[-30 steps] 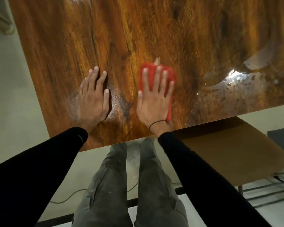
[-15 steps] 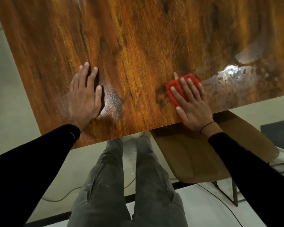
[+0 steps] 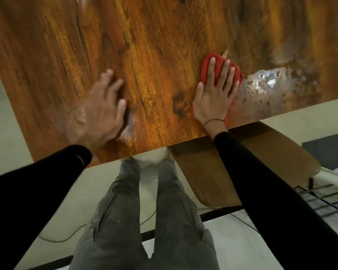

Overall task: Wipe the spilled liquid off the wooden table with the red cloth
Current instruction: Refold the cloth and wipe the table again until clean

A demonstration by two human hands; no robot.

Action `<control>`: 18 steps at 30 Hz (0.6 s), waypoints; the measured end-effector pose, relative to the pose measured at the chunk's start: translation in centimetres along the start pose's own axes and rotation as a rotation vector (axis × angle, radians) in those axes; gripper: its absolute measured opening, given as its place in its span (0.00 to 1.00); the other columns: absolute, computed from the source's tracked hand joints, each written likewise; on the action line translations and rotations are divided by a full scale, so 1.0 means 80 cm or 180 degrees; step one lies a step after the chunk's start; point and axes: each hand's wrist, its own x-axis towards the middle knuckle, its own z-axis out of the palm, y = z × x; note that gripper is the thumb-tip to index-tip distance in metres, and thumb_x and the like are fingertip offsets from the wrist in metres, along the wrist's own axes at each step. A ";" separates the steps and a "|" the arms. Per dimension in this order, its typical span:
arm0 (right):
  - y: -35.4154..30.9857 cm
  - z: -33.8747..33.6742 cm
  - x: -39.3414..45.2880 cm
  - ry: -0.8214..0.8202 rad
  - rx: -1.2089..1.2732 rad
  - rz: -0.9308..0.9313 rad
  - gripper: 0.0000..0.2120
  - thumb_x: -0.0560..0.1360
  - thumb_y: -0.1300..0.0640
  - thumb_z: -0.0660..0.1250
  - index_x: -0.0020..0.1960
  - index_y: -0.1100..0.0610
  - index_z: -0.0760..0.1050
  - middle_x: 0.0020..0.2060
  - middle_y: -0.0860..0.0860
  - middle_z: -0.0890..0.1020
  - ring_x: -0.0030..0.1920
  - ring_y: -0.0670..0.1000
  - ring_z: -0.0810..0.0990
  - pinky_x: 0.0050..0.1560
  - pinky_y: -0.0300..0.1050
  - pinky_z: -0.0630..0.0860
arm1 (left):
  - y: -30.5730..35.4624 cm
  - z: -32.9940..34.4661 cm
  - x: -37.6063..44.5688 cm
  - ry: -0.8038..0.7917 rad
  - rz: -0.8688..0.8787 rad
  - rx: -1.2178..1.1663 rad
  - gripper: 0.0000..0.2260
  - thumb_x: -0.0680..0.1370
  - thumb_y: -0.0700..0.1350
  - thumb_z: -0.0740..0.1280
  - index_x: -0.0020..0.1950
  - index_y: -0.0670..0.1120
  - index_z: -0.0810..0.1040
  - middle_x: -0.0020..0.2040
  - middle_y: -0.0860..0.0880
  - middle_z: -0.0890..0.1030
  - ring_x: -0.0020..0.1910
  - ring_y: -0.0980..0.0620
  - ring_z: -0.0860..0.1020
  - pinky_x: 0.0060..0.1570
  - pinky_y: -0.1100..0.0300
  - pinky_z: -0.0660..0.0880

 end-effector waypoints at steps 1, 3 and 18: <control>-0.018 0.002 0.003 0.0054 0.0031 0.0227 0.35 0.89 0.41 0.49 0.93 0.52 0.49 0.92 0.61 0.50 0.92 0.65 0.50 0.89 0.71 0.47 | 0.026 0.006 0.002 -0.0116 0.0097 -0.0108 0.25 0.90 0.52 0.56 0.86 0.43 0.65 0.89 0.41 0.57 0.89 0.42 0.55 0.87 0.45 0.49; -0.045 0.004 0.000 0.0085 0.0084 0.0363 0.37 0.88 0.41 0.49 0.93 0.52 0.48 0.92 0.62 0.49 0.91 0.66 0.50 0.89 0.72 0.49 | 0.075 0.018 0.012 -0.0310 0.0333 -0.0303 0.25 0.90 0.51 0.56 0.85 0.42 0.66 0.89 0.39 0.59 0.89 0.41 0.55 0.87 0.42 0.50; 0.186 -0.018 0.002 -0.0333 -0.0191 -0.1287 0.36 0.88 0.41 0.53 0.93 0.49 0.50 0.92 0.57 0.48 0.92 0.62 0.47 0.90 0.69 0.44 | 0.134 0.072 0.082 0.0036 0.0230 -0.0062 0.24 0.91 0.53 0.55 0.87 0.45 0.63 0.89 0.43 0.58 0.89 0.44 0.55 0.87 0.52 0.48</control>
